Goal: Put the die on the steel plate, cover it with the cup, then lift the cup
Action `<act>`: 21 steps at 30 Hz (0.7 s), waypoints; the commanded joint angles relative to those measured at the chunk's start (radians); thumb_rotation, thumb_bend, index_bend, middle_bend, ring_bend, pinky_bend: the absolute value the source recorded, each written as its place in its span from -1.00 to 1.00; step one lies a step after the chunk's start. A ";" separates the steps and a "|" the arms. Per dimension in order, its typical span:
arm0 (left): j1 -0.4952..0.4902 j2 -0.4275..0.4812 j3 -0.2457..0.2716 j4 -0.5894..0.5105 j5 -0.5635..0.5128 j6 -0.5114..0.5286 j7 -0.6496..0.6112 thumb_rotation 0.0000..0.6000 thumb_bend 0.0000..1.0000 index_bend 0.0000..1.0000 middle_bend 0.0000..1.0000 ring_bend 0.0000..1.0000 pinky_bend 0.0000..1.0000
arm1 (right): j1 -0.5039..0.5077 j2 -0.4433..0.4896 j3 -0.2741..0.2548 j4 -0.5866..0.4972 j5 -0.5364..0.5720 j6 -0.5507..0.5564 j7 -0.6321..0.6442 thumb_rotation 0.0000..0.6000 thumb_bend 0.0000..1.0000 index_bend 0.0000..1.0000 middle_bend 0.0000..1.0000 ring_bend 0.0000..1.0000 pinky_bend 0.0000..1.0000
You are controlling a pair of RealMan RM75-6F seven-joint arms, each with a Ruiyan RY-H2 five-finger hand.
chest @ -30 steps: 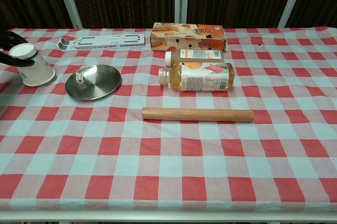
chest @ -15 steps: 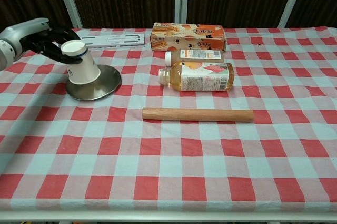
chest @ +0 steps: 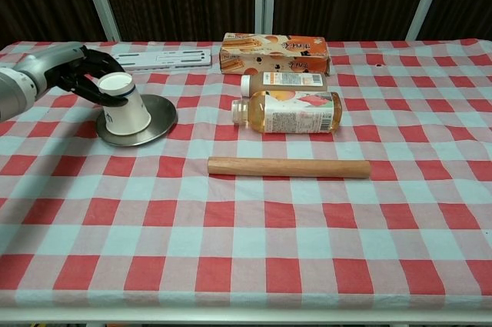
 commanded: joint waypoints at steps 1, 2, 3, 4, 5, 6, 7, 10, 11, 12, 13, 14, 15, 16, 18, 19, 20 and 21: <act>-0.006 -0.005 0.003 -0.013 0.013 0.004 -0.001 1.00 -0.35 0.07 -0.05 -0.45 -0.31 | 0.001 0.001 0.000 -0.001 0.000 0.000 0.000 1.00 -0.75 -1.00 -0.82 -1.00 -1.00; -0.008 -0.006 0.005 -0.020 0.020 0.008 -0.001 1.00 -0.35 0.07 -0.05 -0.45 -0.31 | 0.001 0.001 0.000 -0.002 0.000 0.000 -0.001 1.00 -0.75 -1.00 -0.82 -1.00 -1.00; -0.010 -0.007 0.007 -0.028 0.029 0.013 0.000 1.00 -0.35 0.07 -0.05 -0.45 -0.31 | 0.001 0.002 0.000 -0.002 0.000 0.000 -0.003 1.00 -0.75 -1.00 -0.82 -1.00 -1.00; -0.013 -0.007 0.009 -0.036 0.038 0.018 0.003 1.00 -0.35 0.07 -0.05 -0.45 -0.31 | 0.001 0.002 0.001 -0.004 0.001 -0.001 -0.004 1.00 -0.75 -1.00 -0.82 -1.00 -1.00; -0.016 -0.007 0.011 -0.042 0.044 0.021 0.006 1.00 -0.35 0.07 -0.05 -0.45 -0.31 | 0.001 0.003 0.001 -0.004 0.002 -0.001 -0.004 1.00 -0.75 -1.00 -0.82 -1.00 -1.00; -0.019 -0.007 0.012 -0.045 0.048 0.021 0.010 1.00 -0.35 0.07 -0.05 -0.45 -0.31 | 0.001 0.003 0.001 -0.005 0.003 -0.002 -0.005 1.00 -0.75 -1.00 -0.82 -1.00 -1.00; -0.022 -0.008 0.015 -0.045 0.050 0.019 0.016 1.00 -0.35 0.06 -0.05 -0.45 -0.31 | 0.000 0.004 0.001 -0.005 0.004 -0.002 -0.005 1.00 -0.75 -1.00 -0.82 -1.00 -1.00; -0.031 -0.013 0.018 -0.023 0.039 0.011 0.046 1.00 -0.35 0.06 -0.05 -0.45 -0.31 | 0.002 0.004 0.002 -0.008 0.004 -0.002 -0.005 1.00 -0.75 -1.00 -0.82 -1.00 -1.00; -0.032 -0.014 0.018 -0.018 0.033 0.008 0.049 1.00 -0.35 0.06 -0.05 -0.45 -0.31 | 0.002 0.004 0.003 -0.008 0.004 -0.002 -0.005 1.00 -0.75 -1.00 -0.82 -1.00 -1.00; -0.032 -0.013 0.018 -0.012 0.028 0.007 0.055 1.00 -0.35 0.06 -0.05 -0.45 -0.31 | 0.002 0.004 0.003 -0.008 0.005 -0.002 -0.005 1.00 -0.75 -1.00 -0.82 -1.00 -1.00; -0.032 -0.013 0.020 0.002 0.024 0.009 0.071 1.00 -0.35 0.06 -0.05 -0.45 -0.31 | 0.003 0.004 0.004 -0.008 0.005 -0.003 -0.004 1.00 -0.75 -1.00 -0.82 -1.00 -1.00; -0.031 -0.013 0.022 0.013 0.019 0.012 0.084 1.00 -0.35 0.06 -0.05 -0.45 -0.31 | 0.004 0.004 0.004 -0.008 0.004 -0.003 -0.003 1.00 -0.75 -1.00 -0.82 -1.00 -1.00; -0.030 -0.014 0.022 0.022 0.012 0.014 0.093 1.00 -0.35 0.06 -0.05 -0.45 -0.31 | 0.005 0.004 0.004 -0.008 0.002 -0.003 -0.003 1.00 -0.75 -1.00 -0.82 -1.00 -1.00; -0.027 -0.013 0.018 0.029 0.000 0.016 0.099 1.00 -0.35 0.06 -0.05 -0.45 -0.31 | 0.007 0.004 0.004 -0.008 0.000 -0.004 -0.003 1.00 -0.75 -1.00 -0.82 -1.00 -1.00; -0.021 -0.010 0.012 0.029 -0.015 0.018 0.100 1.00 -0.35 0.06 -0.05 -0.45 -0.31 | 0.008 0.004 0.004 -0.007 -0.002 -0.003 -0.002 1.00 -0.75 -1.00 -0.82 -1.00 -1.00; -0.018 -0.007 0.009 0.024 -0.019 0.022 0.099 1.00 -0.35 0.06 -0.05 -0.45 -0.31 | 0.008 0.003 0.003 -0.006 -0.002 -0.004 -0.001 1.00 -0.75 -1.00 -0.82 -1.00 -1.00; -0.016 -0.005 0.008 0.018 -0.018 0.027 0.099 1.00 -0.35 0.06 -0.05 -0.45 -0.31 | 0.008 0.002 0.003 -0.005 -0.002 -0.004 0.000 1.00 -0.75 -1.00 -0.82 -1.00 -1.00; -0.015 -0.003 0.009 0.010 -0.015 0.030 0.099 1.00 -0.35 0.06 -0.05 -0.45 -0.31 | 0.008 0.001 0.002 -0.004 -0.003 -0.005 0.000 1.00 -0.75 -1.00 -0.82 -1.00 -1.00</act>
